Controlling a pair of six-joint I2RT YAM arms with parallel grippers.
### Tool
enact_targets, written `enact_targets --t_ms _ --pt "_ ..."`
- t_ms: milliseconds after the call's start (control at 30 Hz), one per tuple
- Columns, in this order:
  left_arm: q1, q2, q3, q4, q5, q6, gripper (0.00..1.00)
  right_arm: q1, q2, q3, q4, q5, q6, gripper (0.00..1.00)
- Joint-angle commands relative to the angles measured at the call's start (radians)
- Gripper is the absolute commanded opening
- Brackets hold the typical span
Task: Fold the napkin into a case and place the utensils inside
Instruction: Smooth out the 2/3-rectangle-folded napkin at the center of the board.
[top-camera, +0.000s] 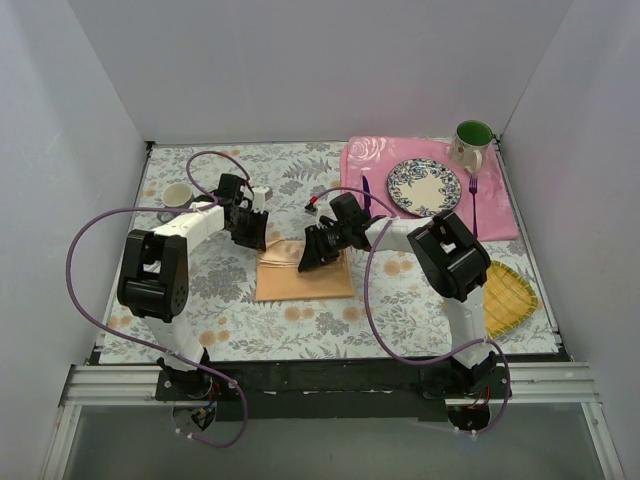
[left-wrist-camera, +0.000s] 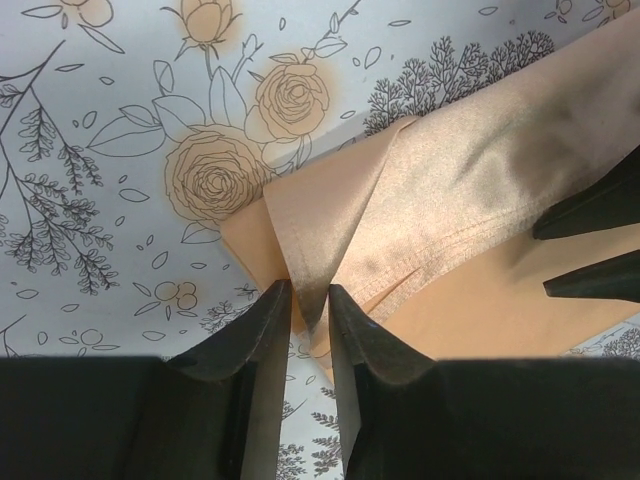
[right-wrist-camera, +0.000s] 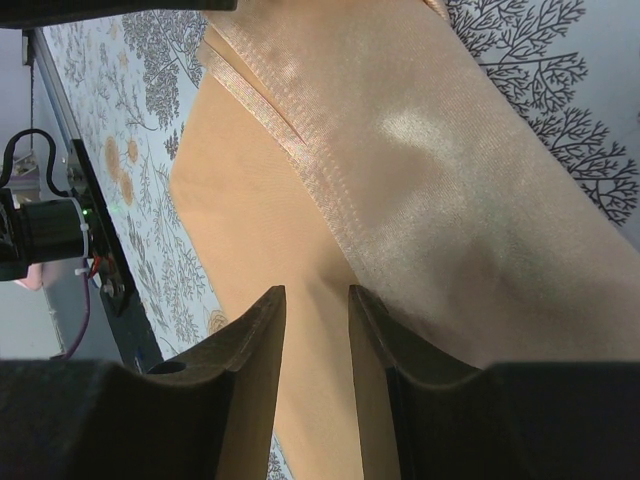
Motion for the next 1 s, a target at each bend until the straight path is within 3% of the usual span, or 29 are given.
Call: enact_targets --t_ms 0,300,533,967 --pt "-0.015 -0.053 0.0 -0.016 -0.022 0.024 0.19 0.019 -0.032 -0.007 0.003 0.03 0.011 0.41" --pt "-0.015 -0.058 -0.001 -0.024 -0.028 0.021 0.0 0.104 -0.132 -0.053 0.01 0.078 0.134 0.42" --pt "-0.015 -0.054 0.003 -0.042 0.005 0.001 0.0 0.141 -0.08 -0.083 0.085 0.151 0.218 0.41" --pt "-0.017 -0.091 0.016 -0.104 0.05 -0.018 0.0 0.141 -0.016 -0.068 0.072 0.173 0.266 0.41"
